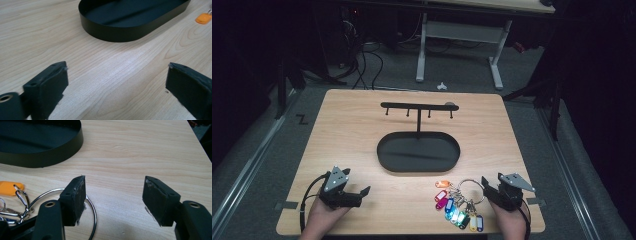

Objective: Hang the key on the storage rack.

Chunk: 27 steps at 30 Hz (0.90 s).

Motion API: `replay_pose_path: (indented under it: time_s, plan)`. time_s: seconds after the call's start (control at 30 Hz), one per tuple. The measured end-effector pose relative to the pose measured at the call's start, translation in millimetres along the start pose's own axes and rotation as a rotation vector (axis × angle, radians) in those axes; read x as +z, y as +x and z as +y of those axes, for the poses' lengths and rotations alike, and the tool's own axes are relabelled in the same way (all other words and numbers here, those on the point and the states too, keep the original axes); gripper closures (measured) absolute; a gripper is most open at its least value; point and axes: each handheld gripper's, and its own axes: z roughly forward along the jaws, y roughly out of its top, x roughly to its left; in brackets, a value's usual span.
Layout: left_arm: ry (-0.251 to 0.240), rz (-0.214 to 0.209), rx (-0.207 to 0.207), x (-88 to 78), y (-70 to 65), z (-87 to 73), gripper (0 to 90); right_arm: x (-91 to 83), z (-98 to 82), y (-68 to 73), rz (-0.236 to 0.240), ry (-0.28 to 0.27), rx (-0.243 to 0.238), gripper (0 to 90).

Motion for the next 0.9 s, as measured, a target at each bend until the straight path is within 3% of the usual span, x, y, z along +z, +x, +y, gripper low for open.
replay_pose_path:
  time_s: [0.3, 0.5, 0.63, 0.9]
  plan:
    - [0.0, -0.001, 0.001, 2.7, -1.8, 1.7, 0.1, -1.1, -2.2, 0.0, 0.006, -0.001, -0.006, 35.0]
    - [0.005, -0.006, 0.001, -0.5, -1.0, 0.3, 0.7, -1.4, -0.3, -1.9, -0.015, -0.008, 0.015, 43.0]
    - [0.007, -0.009, -0.006, -0.6, -0.2, 0.0, 1.1, 0.0, 3.8, -1.6, -0.025, -0.002, -0.017, 46.5]
    - [0.009, -0.015, -0.005, -2.5, -0.3, -0.8, 1.3, 4.1, 7.7, -2.9, -0.001, 0.109, -0.054, 49.5]
